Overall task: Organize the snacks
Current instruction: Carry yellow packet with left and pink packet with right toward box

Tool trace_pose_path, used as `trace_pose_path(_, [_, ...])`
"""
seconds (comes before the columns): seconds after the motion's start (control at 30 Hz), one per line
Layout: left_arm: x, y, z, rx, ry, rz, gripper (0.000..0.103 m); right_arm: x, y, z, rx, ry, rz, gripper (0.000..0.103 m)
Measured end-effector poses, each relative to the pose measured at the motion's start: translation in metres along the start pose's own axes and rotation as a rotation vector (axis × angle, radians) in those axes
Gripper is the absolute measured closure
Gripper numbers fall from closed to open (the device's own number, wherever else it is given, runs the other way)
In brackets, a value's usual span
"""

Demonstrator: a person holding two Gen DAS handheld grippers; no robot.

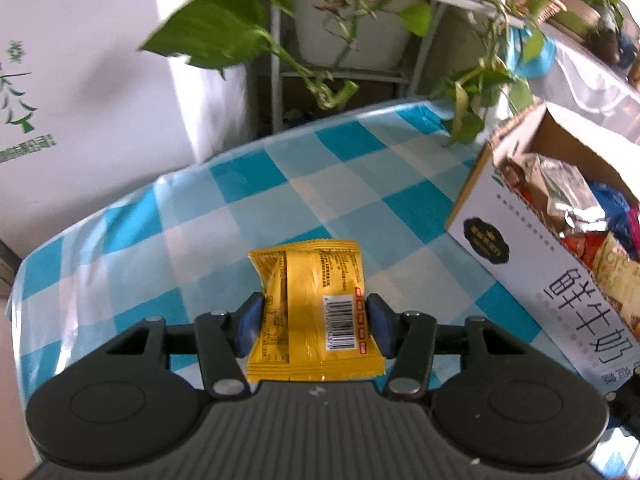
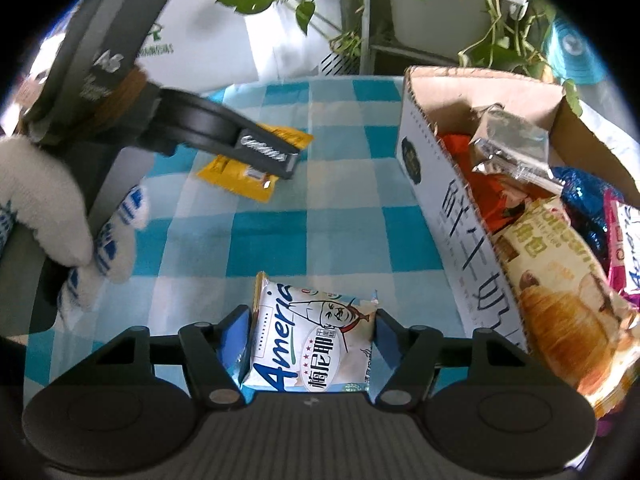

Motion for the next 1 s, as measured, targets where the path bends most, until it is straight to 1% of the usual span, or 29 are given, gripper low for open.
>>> trace_pose_path(0.17, [-0.009, 0.013, -0.001, -0.041, -0.017, 0.010, 0.049, -0.008, -0.003, 0.009, 0.014, -0.034, 0.015, 0.031])
trace_pose_path(0.3, [-0.019, 0.017, -0.002, -0.039, -0.037, 0.020, 0.049, -0.015, -0.003, 0.017, 0.027, -0.061, 0.021, 0.031])
trace_pose_path(0.4, [-0.027, 0.019, -0.004, -0.053, -0.048, 0.013, 0.049, -0.021, -0.002, 0.021, 0.034, -0.084, 0.025, 0.031])
trace_pose_path(0.6, [-0.041, 0.019, -0.007, -0.046, -0.083, 0.029, 0.049, -0.032, -0.010, 0.035, 0.061, -0.134, 0.026, 0.031])
trace_pose_path(0.8, [-0.047, 0.021, -0.013, -0.074, -0.085, 0.041, 0.049, -0.040, -0.022, 0.050, 0.087, -0.180, 0.027, 0.031])
trace_pose_path(1.0, [-0.053, 0.025, -0.017, -0.095, -0.096, 0.057, 0.049, -0.049, -0.028, 0.053, 0.104, -0.213, 0.024, 0.031])
Point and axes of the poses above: each gripper's, at about its wrist camera, not at the fingertips, and x roughly the way its jaws point, y to its left, z to its top, the point moved 5 cm from there along x, roughly the way its jaws point, and after that the axes turned 1 degree about z, right-handed, at the moved point
